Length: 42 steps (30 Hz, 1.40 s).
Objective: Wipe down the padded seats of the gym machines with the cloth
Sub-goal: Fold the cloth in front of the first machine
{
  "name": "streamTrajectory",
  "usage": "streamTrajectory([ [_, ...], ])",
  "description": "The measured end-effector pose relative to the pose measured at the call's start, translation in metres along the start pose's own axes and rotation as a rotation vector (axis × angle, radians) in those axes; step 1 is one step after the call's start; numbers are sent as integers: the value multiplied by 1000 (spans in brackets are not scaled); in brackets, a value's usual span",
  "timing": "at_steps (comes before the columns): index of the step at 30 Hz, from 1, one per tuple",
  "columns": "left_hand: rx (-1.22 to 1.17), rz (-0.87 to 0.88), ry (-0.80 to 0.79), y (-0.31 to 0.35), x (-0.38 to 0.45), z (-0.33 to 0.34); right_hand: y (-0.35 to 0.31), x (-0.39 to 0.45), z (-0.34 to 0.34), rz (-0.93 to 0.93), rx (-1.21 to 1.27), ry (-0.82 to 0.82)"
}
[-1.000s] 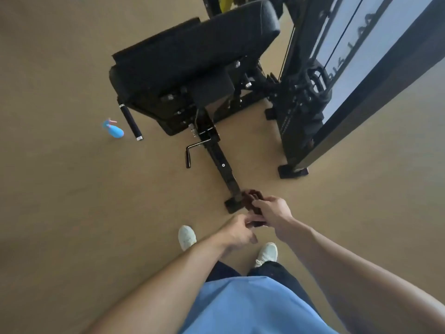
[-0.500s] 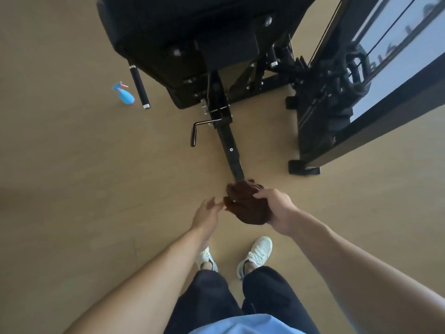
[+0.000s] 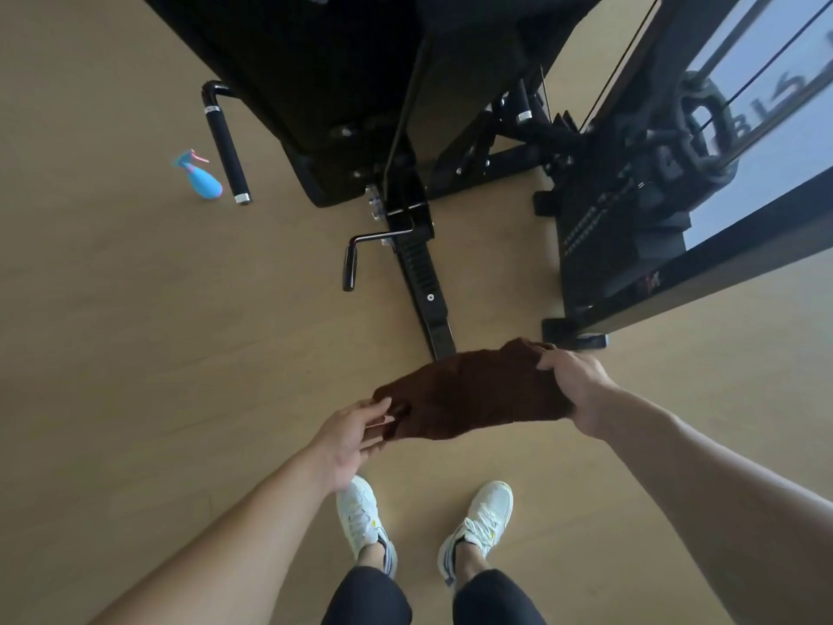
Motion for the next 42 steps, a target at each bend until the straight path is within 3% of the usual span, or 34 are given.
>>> streamTrajectory([
  [2,137,54,112,5,18,-8,9,19,6,-13,-50,15],
  [5,428,93,258,8,36,-17,3,33,25,-183,-268,28],
  [7,610,167,278,12,47,-15,-4,28,54,-322,-423,-78],
  [10,704,364,29,30,65,21,-8,8,104,-577,-720,-320],
  [13,794,249,-350,30,76,56,-14,-8,128,-789,-1020,-382],
  [15,938,216,-465,24,77,63,-21,-11,123,-747,-852,-420],
  [18,1105,258,-383,13,82,55,-45,-3,100,-603,-273,-408],
  [20,1017,239,-303,5,86,45,-55,15,84,-506,37,-380],
  [22,780,152,-264,-2,92,34,-55,40,70,-436,180,-325],
  [25,567,85,-256,-1,94,19,-36,82,55,-339,201,-206],
  [30,523,95,-94,13,111,-11,27,136,51,-153,-84,-110],
  [35,518,192,106,31,134,-29,75,161,68,130,78,-54],
  [42,392,416,320,104,153,-28,-9,178,81,-54,163,-3],
])
Point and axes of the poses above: each hand's wrist, its own x-axis towards the middle knuckle, its own z-axis out of the palm, y = z × x, the point moved 8 cm from there along x, towards the middle knuckle, and after that the axes turned 4 degrees about -z, right-handed, at the moved point
